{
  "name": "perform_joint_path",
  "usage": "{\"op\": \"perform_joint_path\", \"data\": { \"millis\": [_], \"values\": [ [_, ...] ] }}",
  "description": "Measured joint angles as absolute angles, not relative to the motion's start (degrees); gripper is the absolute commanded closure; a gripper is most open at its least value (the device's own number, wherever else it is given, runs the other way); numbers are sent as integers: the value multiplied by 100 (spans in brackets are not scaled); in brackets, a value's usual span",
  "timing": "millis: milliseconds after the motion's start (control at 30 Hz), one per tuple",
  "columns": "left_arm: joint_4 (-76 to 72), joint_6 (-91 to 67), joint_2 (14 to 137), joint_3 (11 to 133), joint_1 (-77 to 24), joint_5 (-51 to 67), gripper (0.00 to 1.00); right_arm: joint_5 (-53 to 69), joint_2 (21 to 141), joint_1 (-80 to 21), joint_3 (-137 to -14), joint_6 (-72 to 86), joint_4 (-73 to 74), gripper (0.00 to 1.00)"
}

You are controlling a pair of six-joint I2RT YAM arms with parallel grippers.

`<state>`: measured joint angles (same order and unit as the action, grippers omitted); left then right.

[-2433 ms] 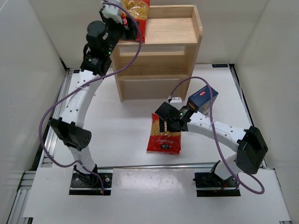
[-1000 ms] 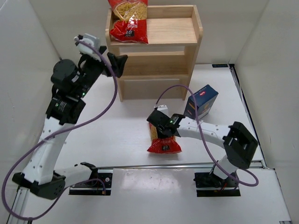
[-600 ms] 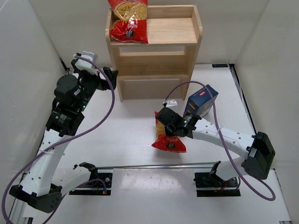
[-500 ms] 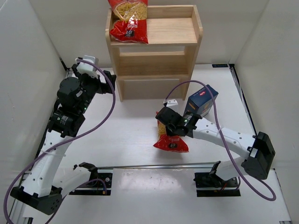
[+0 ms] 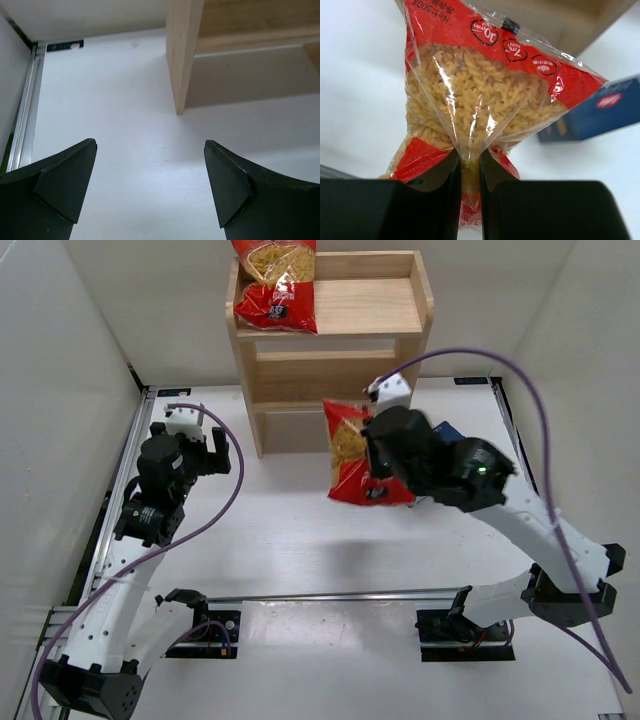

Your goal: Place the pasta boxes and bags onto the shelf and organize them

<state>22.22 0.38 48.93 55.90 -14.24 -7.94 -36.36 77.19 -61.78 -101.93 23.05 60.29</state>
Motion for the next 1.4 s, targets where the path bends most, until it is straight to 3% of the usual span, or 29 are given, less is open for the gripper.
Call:
{"op": "perform_joint_path", "data": {
  "millis": [167,333,567,900,1400],
  "values": [
    [2314,36,4829,5227,-1256,-794,0,-3981,7734,-6178,-11533,1026,5793,100],
    [2355,36,4814,5035,-1181,-757,0,-4222,7867,-6031,-11939,-532,4633,100],
    [2399,36,4805,4845,-1131,-635,0,-3697,9380,-4805,-13485,-1752,2622,100],
    [2471,36,4626,4434,-1052,-578,0,-1962,10724,-2910,-13784,-1081,766,100],
    [2530,36,4856,4132,-913,-552,0,178,11653,-2012,-14217,587,-1376,100]
  ]
}}
